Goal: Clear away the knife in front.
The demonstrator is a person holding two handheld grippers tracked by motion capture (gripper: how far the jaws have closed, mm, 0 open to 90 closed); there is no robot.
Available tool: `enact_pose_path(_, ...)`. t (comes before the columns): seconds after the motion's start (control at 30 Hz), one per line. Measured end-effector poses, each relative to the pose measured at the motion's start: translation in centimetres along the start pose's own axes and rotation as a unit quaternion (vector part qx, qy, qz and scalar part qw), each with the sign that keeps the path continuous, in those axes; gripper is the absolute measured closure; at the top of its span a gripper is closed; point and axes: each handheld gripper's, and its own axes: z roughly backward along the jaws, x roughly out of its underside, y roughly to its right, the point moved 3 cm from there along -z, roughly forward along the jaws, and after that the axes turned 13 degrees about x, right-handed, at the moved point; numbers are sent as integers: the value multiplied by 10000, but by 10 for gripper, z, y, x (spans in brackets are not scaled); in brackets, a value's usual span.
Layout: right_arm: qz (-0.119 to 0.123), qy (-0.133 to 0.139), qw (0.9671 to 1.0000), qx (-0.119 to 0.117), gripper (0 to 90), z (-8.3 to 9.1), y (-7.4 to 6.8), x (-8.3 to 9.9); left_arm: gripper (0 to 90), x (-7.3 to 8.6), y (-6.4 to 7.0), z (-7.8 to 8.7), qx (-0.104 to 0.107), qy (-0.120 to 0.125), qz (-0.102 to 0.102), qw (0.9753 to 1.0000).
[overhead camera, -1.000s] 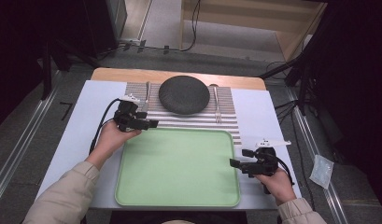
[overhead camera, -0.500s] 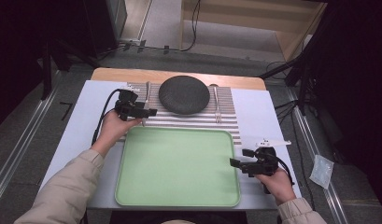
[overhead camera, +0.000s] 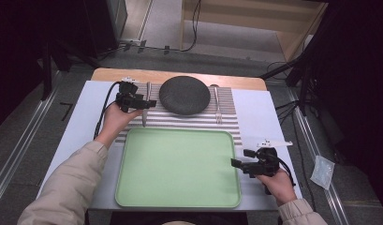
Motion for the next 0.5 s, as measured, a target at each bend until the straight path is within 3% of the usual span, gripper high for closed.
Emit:
enact_pose_path(0.1,4,6,10000,-4,154,0,0,0,272,-5,-1,-5,-129,-60,-138,9998)
enact_pose_path(0.27,16,15,10000,-13,154,0,0,0,272,-14,-9,-12,-141,-41,-208,9997)
enact_pose_path(0.37,22,20,10000,-18,154,0,0,0,288,-18,-16,-16,-144,-20,-100,9998)
enact_pose_path(0.5,11,18,10000,-16,154,0,0,0,290,-22,-25,-20,-266,-20,-143,9995)
